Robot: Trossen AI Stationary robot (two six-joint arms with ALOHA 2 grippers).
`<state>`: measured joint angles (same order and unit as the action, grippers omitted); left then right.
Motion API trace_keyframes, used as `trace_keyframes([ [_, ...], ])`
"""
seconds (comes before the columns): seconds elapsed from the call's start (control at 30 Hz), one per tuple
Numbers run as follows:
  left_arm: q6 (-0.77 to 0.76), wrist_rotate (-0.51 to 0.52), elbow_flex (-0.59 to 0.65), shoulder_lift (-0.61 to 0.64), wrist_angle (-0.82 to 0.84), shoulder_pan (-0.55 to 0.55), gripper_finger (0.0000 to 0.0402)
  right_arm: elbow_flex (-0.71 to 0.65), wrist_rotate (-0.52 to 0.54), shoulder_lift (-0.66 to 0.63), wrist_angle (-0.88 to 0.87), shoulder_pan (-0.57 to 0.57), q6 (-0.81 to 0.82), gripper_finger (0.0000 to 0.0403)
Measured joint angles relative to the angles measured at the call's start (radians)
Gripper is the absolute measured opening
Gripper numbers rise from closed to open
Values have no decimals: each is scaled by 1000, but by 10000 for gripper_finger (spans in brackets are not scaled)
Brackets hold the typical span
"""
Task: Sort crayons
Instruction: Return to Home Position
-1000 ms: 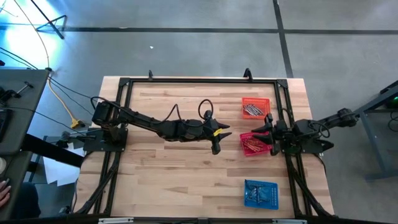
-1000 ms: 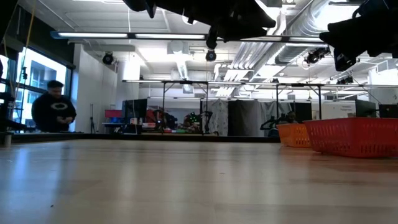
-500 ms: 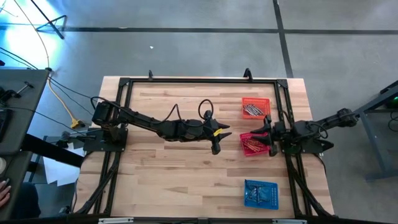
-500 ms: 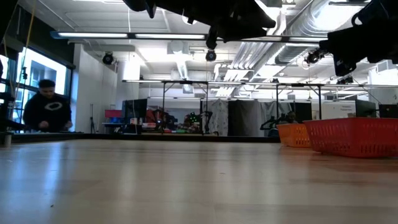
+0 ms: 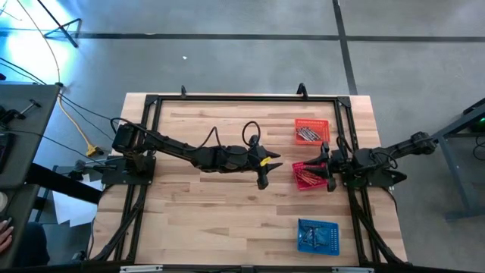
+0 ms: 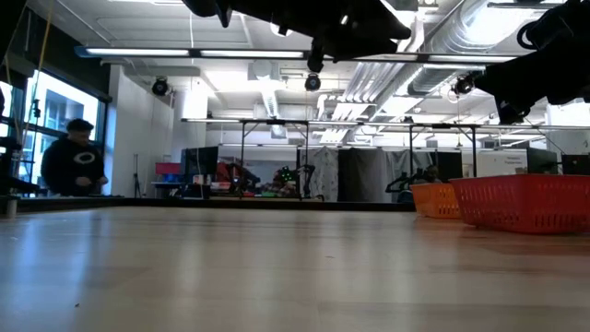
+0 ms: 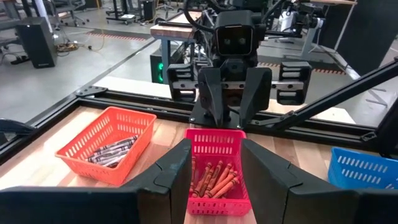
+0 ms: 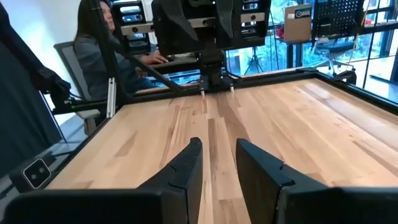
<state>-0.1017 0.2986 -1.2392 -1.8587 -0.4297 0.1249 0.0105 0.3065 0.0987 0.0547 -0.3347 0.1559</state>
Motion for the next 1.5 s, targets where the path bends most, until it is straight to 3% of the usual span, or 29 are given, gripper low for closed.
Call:
trace_keyframes([
  [0.23,1,-16,0,0,7,-2,127,0,0,0,-1,0,0,92],
  [0.47,90,-269,0,0,115,-2,127,0,0,0,-2,0,0,92],
  [0.9,64,-294,31,16,407,1,127,1,0,0,-3,0,0,92],
  [1.17,58,-320,355,347,262,0,127,1,1,11,-2,0,0,92],
  [1.5,52,-313,810,913,175,0,127,1,-1,13,-3,0,0,92],
])
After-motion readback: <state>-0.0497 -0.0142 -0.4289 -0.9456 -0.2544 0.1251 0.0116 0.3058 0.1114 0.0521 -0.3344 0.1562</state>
